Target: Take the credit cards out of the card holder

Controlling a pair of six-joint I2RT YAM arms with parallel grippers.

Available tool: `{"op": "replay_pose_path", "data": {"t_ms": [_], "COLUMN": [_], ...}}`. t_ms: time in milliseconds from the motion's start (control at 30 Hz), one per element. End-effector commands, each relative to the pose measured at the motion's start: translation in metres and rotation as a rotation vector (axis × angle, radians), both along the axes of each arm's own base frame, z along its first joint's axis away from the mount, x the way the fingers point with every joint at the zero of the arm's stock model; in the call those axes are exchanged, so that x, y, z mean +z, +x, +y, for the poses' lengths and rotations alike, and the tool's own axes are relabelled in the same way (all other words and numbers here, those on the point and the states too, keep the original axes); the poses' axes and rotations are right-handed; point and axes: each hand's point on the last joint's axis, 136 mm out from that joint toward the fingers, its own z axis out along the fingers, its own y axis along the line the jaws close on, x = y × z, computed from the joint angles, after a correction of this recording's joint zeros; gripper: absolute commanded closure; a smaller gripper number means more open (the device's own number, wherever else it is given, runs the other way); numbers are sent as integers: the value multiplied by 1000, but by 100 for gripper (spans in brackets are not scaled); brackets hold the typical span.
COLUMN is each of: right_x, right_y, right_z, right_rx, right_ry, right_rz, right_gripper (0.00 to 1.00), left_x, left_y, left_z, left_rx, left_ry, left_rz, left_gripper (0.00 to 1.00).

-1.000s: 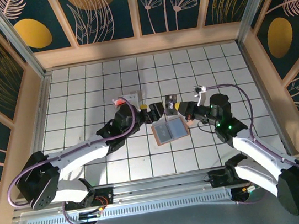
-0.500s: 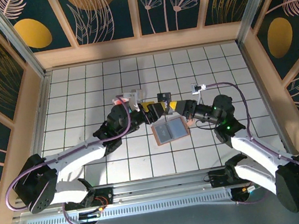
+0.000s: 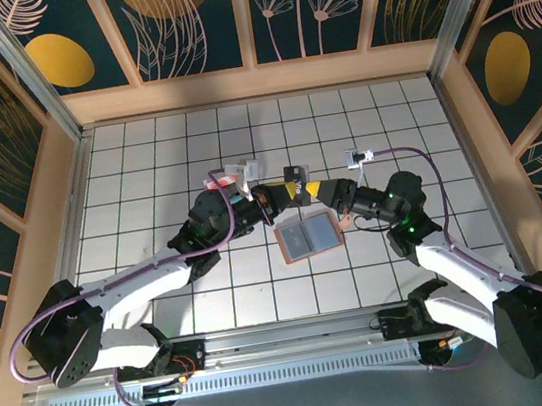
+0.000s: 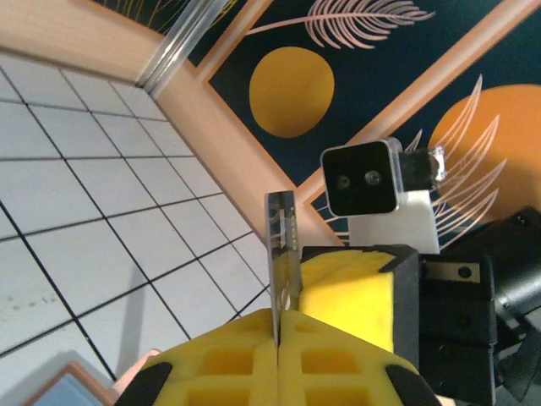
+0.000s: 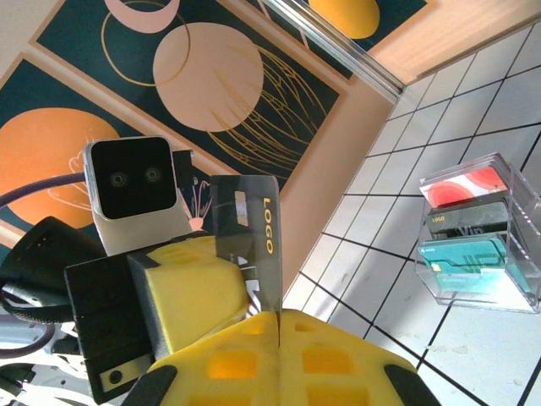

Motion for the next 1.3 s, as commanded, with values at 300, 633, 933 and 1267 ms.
{"op": "replay_pose_path", "data": {"t_ms": [300,633,933,1267], "right_x": [-9,-11,-24,-22], "right_y": [17,27,31,27], "right_z": [-22,-46,-61,-83], "right_rx": [-192,-349,-427,-533], "right_ry": [-231,-327,-370,-399], "right_rz": [-6,12,64,86], "right_gripper": [62,58,55,50], "left_x": [12,16,-9,-60], "left_y": [21,31,64,82], "left_z": [48,94,115,133], "left_rx": [222,315,230,40], "left_ry": [362,684,911,1150], "left_rz": [-197,-423,-525,-596], "left_gripper": [100,100,100,100]}}
